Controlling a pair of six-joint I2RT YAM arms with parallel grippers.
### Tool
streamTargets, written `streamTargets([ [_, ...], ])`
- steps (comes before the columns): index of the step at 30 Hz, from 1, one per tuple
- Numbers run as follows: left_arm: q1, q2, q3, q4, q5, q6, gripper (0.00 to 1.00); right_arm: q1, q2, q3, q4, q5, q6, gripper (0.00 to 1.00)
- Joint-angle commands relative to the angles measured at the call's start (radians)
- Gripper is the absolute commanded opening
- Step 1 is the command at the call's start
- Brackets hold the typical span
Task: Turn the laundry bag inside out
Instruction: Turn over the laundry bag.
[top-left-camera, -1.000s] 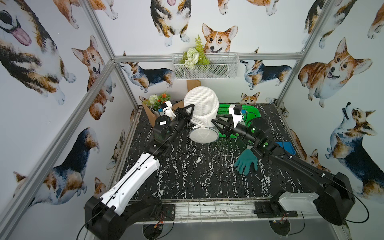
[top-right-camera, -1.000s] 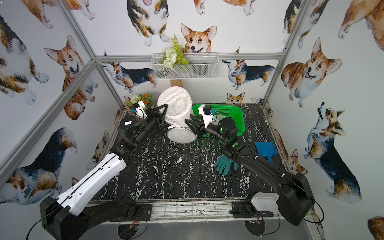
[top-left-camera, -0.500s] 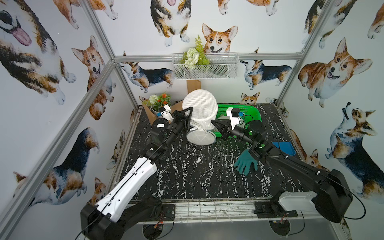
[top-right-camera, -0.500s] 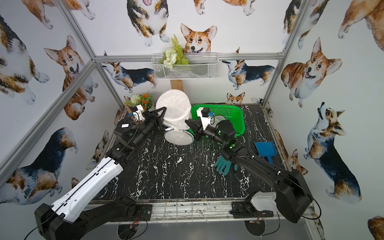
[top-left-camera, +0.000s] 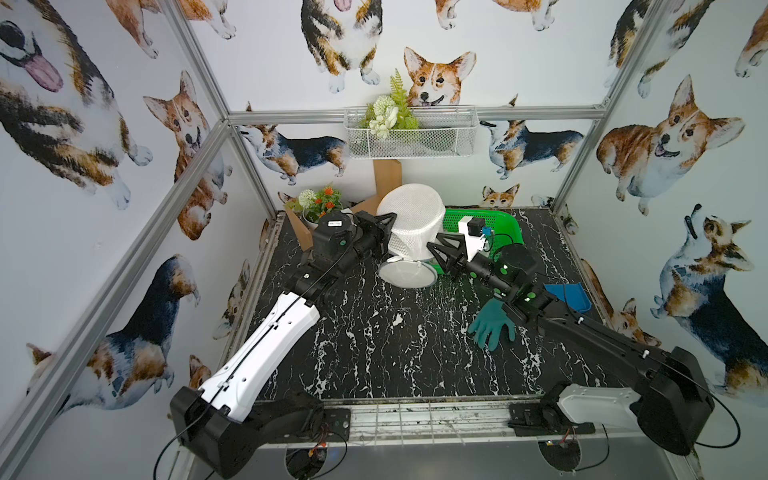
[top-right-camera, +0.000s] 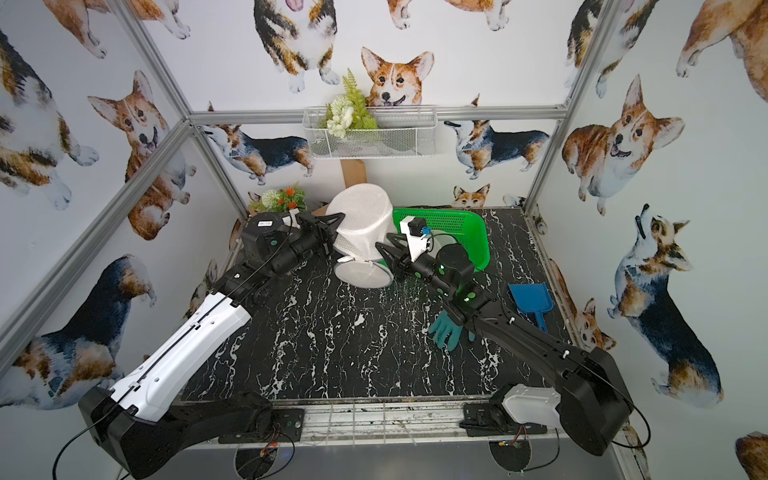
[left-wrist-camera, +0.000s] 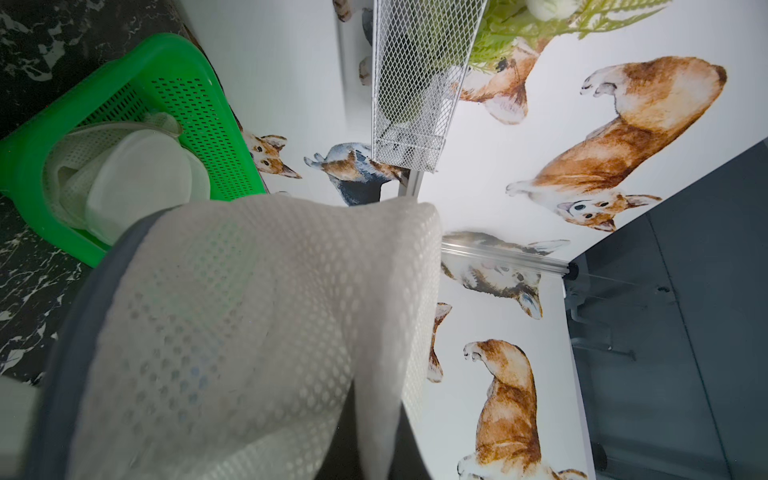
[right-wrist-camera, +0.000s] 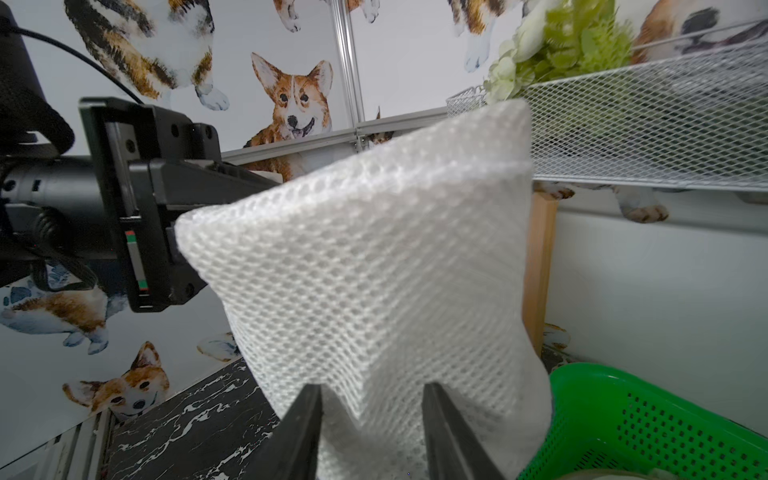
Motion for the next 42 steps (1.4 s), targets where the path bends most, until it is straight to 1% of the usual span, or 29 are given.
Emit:
streamTargets([
  [1,0.001,-0.006,0.018,-0.091,-0.055,-0.052,0.00,0.001,-0.104,-0.061,-0.099,0.068,-0.040,0.62],
  [2,0.001,-0.008,0.018,-0.100,-0.064,-0.060,0.00,0.001,-0.148,-0.103,-0.121,0.068,-0.036,0.66],
  [4,0.001,-0.010,0.018,-0.128,-0.079,-0.073,0.00,0.001,-0.228,-0.184,-0.153,0.045,-0.012,0.67],
  [6,0.001,-0.011,0.018,-0.143,-0.080,-0.084,0.00,0.001,-0.287,-0.250,-0.155,-0.015,0.028,0.67],
  [8,0.001,-0.010,0.017,-0.144,-0.078,-0.093,0.00,0.002,-0.300,-0.287,-0.121,-0.082,0.077,0.69],
  [11,0.001,-0.007,0.022,-0.145,-0.078,-0.102,0.00,0.001,-0.226,-0.294,-0.036,-0.183,0.141,0.72],
  [13,0.001,-0.004,0.027,-0.145,-0.080,-0.102,0.00,0.002,-0.136,-0.271,0.023,-0.254,0.187,0.73],
  [14,0.001,-0.002,0.029,-0.145,-0.079,-0.102,0.00,0.001,-0.100,-0.258,0.046,-0.273,0.210,0.74],
  [15,0.001,0.000,0.030,-0.144,-0.076,-0.103,0.00,0.002,-0.061,-0.247,0.074,-0.279,0.231,0.78],
  [16,0.001,0.001,0.032,-0.144,-0.073,-0.104,0.00,0.003,-0.021,-0.241,0.106,-0.268,0.250,0.80],
  [17,0.001,0.001,0.032,-0.144,-0.072,-0.103,0.00,0.003,-0.003,-0.240,0.134,-0.253,0.258,0.81],
  [19,0.001,0.000,0.032,-0.145,-0.068,-0.104,0.00,0.003,0.018,-0.238,0.185,-0.218,0.241,0.81],
  [22,0.001,-0.003,0.029,-0.146,-0.067,-0.105,0.00,0.001,0.031,-0.215,0.177,-0.207,0.183,0.81],
  [25,0.000,-0.005,0.025,-0.144,-0.066,-0.107,0.00,0.001,0.055,-0.191,0.188,-0.247,0.155,0.81],
  [28,0.001,-0.006,0.023,-0.141,-0.065,-0.110,0.00,0.001,0.102,-0.150,0.207,-0.310,0.170,0.81],
  [31,0.001,-0.009,0.020,-0.141,-0.068,-0.112,0.00,0.001,0.133,-0.123,0.247,-0.354,0.203,0.79],
  [38,0.001,-0.008,0.014,-0.144,-0.067,-0.119,0.00,0.001,0.162,-0.097,0.299,-0.391,0.215,0.65],
  [39,0.001,-0.006,0.011,-0.141,-0.065,-0.123,0.00,0.001,0.170,-0.089,0.303,-0.404,0.219,0.62],
  [40,0.001,-0.006,0.008,-0.138,-0.064,-0.128,0.00,0.001,0.177,-0.080,0.306,-0.415,0.226,0.55],
  [42,0.000,-0.007,0.002,-0.139,-0.067,-0.132,0.00,0.001,0.187,-0.072,0.312,-0.430,0.238,0.47],
])
